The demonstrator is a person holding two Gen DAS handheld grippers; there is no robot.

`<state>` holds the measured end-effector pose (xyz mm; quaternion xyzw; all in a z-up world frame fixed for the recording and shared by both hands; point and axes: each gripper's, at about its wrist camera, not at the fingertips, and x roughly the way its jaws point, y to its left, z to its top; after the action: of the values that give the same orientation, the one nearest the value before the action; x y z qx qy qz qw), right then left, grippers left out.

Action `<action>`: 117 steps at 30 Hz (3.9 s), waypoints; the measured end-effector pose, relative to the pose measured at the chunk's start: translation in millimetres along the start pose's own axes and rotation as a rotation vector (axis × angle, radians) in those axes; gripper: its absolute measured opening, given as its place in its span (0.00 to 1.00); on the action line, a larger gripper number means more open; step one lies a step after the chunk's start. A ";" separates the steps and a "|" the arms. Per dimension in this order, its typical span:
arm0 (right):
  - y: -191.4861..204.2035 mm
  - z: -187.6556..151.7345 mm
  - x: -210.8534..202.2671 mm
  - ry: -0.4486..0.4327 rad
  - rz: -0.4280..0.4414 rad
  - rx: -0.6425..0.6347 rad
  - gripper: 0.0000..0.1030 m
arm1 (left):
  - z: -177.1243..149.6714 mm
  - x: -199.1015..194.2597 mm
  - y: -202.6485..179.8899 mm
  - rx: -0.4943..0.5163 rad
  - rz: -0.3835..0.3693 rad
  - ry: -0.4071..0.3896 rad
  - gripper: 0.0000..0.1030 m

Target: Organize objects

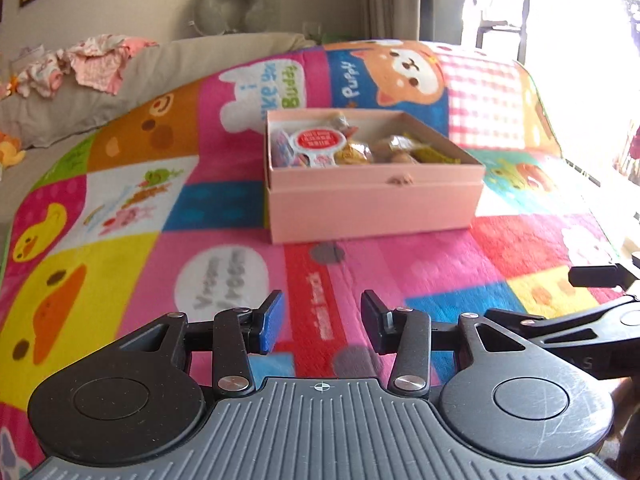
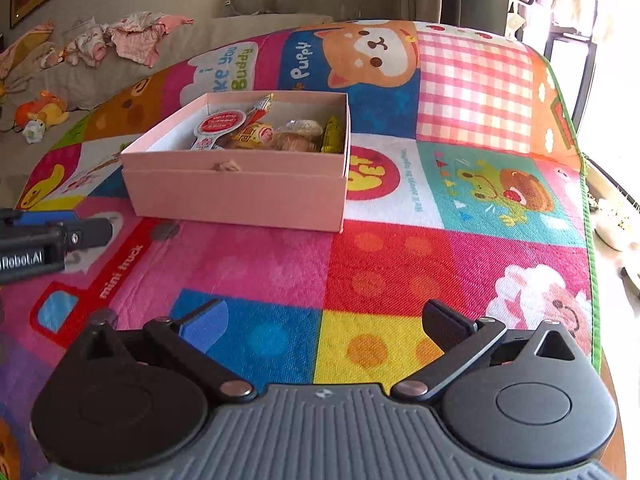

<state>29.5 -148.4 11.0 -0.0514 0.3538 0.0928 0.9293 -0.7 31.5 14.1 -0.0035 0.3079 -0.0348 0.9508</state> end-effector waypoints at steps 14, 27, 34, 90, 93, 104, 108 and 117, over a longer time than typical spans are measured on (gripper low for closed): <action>-14.9 -13.1 11.8 -0.019 -0.029 0.097 1.00 | -14.5 12.6 -22.4 0.016 0.051 -0.007 0.49; -13.0 -12.8 13.6 -0.029 -0.010 0.099 1.00 | -13.3 14.8 -24.2 -0.009 0.066 -0.007 0.50; -11.5 -12.2 14.1 -0.028 -0.017 0.095 1.00 | -14.9 13.0 -23.7 -0.020 0.060 -0.007 0.50; -10.8 -17.5 9.9 -0.044 -0.014 0.094 1.00 | -14.5 14.1 -25.1 -0.008 0.069 -0.007 0.50; -10.8 -17.5 9.9 -0.044 -0.014 0.094 1.00 | -14.5 14.1 -25.1 -0.009 0.069 -0.007 0.50; -11.0 -17.4 9.7 -0.043 -0.014 0.094 1.00 | -14.4 14.1 -24.6 -0.010 0.067 -0.007 0.50; -10.6 -17.3 9.7 -0.043 -0.014 0.093 1.00 | -14.4 13.9 -24.2 -0.016 0.063 -0.007 0.50; -11.0 -17.2 9.6 -0.043 -0.014 0.094 1.00 | -14.4 13.8 -25.4 -0.014 0.065 -0.007 0.50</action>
<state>27.7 -160.6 -7.9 -0.0082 0.3371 0.0707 0.9388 0.3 5.5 -4.9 -0.0003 0.3045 -0.0016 0.9525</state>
